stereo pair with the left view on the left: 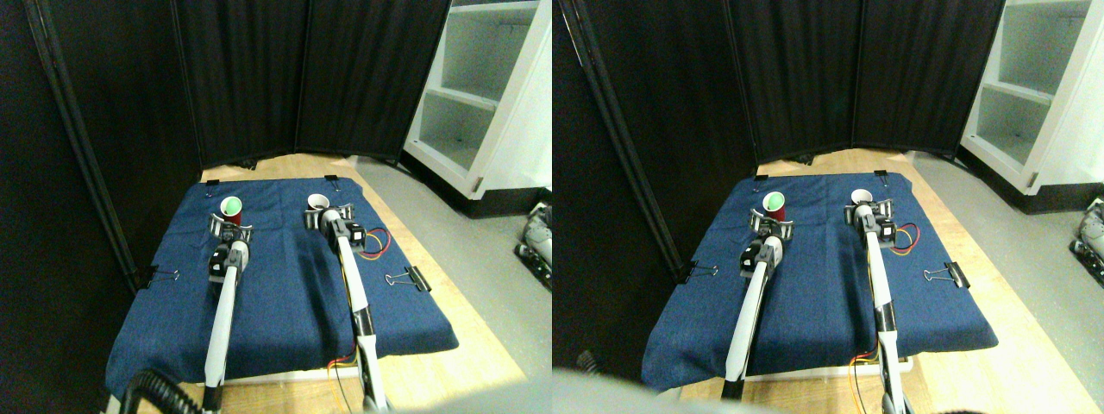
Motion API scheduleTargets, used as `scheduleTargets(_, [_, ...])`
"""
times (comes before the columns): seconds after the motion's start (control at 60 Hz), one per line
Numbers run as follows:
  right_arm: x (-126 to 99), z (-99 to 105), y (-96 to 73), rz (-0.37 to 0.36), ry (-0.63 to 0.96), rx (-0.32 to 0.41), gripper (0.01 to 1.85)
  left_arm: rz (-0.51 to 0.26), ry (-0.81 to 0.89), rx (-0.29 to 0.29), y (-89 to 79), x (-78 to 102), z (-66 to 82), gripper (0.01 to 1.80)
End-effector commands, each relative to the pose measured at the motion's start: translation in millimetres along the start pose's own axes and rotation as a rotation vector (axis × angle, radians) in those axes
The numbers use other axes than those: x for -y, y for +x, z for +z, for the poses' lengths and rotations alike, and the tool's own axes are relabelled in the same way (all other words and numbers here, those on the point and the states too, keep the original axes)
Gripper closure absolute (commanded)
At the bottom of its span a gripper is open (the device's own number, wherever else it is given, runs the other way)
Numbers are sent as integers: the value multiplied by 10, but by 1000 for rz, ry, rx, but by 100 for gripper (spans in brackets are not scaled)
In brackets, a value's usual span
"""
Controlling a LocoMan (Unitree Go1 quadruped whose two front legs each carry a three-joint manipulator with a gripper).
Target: Pour (bimanual)
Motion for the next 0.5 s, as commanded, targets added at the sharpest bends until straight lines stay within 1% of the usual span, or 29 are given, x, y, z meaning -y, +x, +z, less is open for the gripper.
scheduleTargets(0.017, [-92, 35, -72, 48, 6, -5, 22, -46, -1, -10, -67, 96, 4, 47])
scheduleTargets(0.083, [-93, 52, -107, 54, -4, 9, 23, -52, -9, -21, -126, 117, 2, 40])
scheduleTargets(0.117, [-96, 60, -131, 59, -5, 8, 24, -57, -15, -25, -166, 135, 1, 41])
scheduleTargets(0.167, [-99, 63, -149, 63, -2, 10, 25, -62, -12, -32, -185, 146, 8, 41])
scheduleTargets(0.25, [-109, 68, -204, 88, -14, 15, 29, -77, 7, -28, -210, 189, 32, 46])
scheduleTargets(0.3, [-115, 69, -247, 102, -15, 26, 33, -82, 25, -31, -239, 211, 49, 50])
scheduleTargets(0.4, [-136, 75, -326, 125, -17, 21, 43, -96, 43, -37, -292, 240, 82, 54])
scheduleTargets(0.45, [-139, 75, -344, 134, -25, 17, 45, -101, 55, -40, -305, 247, 85, 55])
scheduleTargets(0.5, [-150, 79, -391, 144, -22, 13, 45, -127, 100, -39, -339, 262, 95, 52])
